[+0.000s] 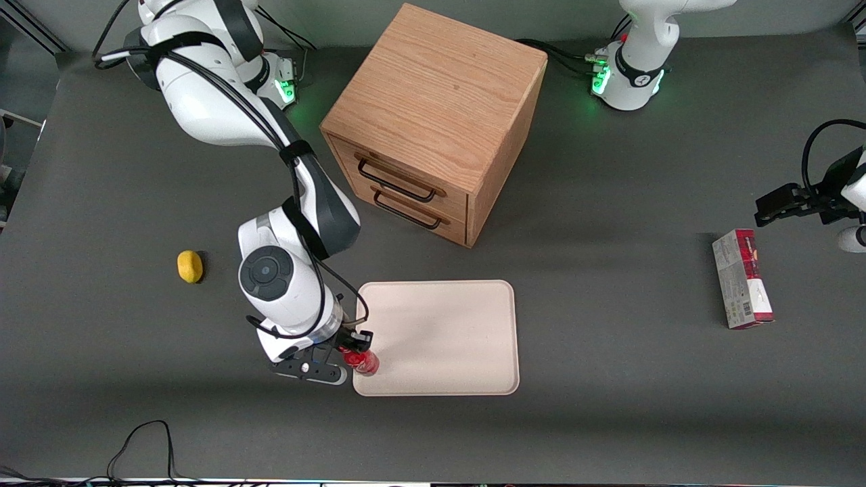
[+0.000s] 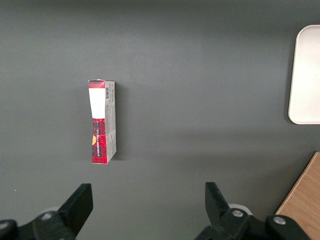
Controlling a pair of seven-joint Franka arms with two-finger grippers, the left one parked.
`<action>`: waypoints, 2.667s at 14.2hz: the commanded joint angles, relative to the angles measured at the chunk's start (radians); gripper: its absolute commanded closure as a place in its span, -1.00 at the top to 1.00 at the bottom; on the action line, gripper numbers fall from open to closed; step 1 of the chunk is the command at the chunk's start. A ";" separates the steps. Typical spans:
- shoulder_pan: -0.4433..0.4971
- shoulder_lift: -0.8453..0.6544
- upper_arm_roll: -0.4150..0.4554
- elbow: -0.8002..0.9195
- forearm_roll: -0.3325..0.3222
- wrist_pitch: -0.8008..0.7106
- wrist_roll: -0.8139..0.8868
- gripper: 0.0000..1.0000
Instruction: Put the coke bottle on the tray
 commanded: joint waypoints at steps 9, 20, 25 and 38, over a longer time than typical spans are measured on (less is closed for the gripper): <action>0.003 0.040 -0.004 0.050 -0.008 0.009 0.030 -0.51; -0.026 -0.099 -0.005 -0.063 -0.008 0.008 0.069 1.00; -0.145 -0.429 0.007 -0.364 0.002 -0.107 -0.092 1.00; -0.277 -1.001 -0.177 -0.771 0.002 -0.436 -0.520 1.00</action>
